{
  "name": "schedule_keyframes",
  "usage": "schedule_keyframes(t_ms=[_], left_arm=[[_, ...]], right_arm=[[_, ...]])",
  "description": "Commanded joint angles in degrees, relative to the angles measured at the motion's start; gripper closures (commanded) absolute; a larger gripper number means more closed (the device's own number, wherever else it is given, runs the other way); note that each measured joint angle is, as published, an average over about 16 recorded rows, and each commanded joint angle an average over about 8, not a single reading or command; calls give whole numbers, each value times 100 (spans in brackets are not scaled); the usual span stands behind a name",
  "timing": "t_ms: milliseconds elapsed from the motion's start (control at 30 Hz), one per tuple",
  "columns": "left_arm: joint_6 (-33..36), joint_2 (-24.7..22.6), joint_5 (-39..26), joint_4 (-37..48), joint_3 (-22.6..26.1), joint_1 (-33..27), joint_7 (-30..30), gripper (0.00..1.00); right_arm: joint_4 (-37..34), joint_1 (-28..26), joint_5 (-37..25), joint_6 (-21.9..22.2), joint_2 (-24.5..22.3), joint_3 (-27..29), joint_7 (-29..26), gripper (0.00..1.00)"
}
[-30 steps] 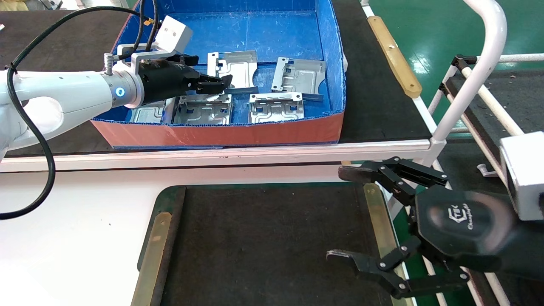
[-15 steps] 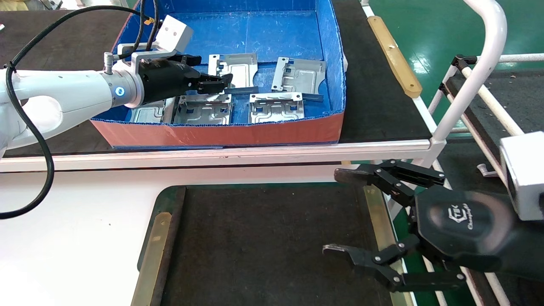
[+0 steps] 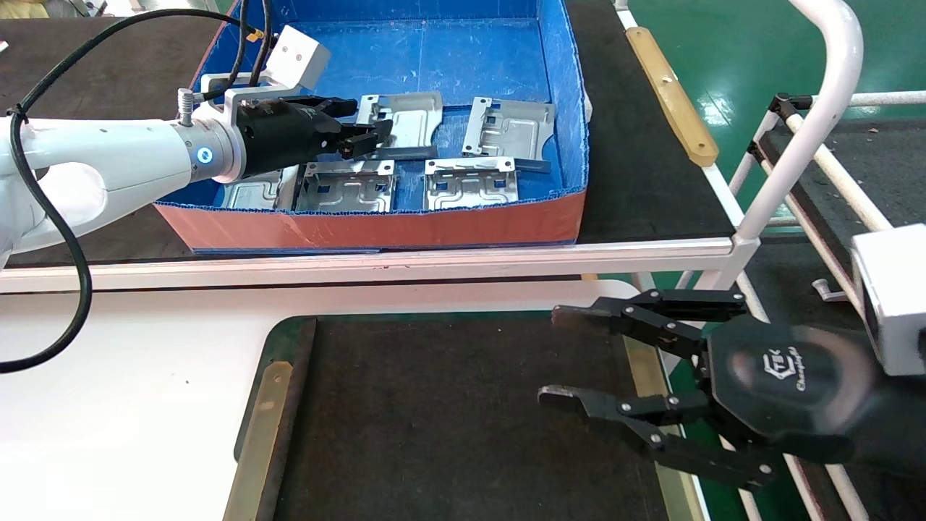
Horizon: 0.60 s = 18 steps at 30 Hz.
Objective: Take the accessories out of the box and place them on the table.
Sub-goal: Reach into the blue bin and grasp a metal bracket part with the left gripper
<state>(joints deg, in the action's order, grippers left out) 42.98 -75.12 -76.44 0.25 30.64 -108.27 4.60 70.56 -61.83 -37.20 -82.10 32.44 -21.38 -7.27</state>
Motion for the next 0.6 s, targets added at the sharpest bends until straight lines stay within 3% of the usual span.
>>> schedule_keyframes(t_ms=[33, 600], left_arm=[[2, 1, 0, 0, 0, -1, 1, 100], [20, 8, -16, 7, 12, -70, -67, 100]], right_arm=[[0, 0, 0, 0, 0, 0, 0, 100], [0, 0, 0, 0, 0, 0, 0, 100]])
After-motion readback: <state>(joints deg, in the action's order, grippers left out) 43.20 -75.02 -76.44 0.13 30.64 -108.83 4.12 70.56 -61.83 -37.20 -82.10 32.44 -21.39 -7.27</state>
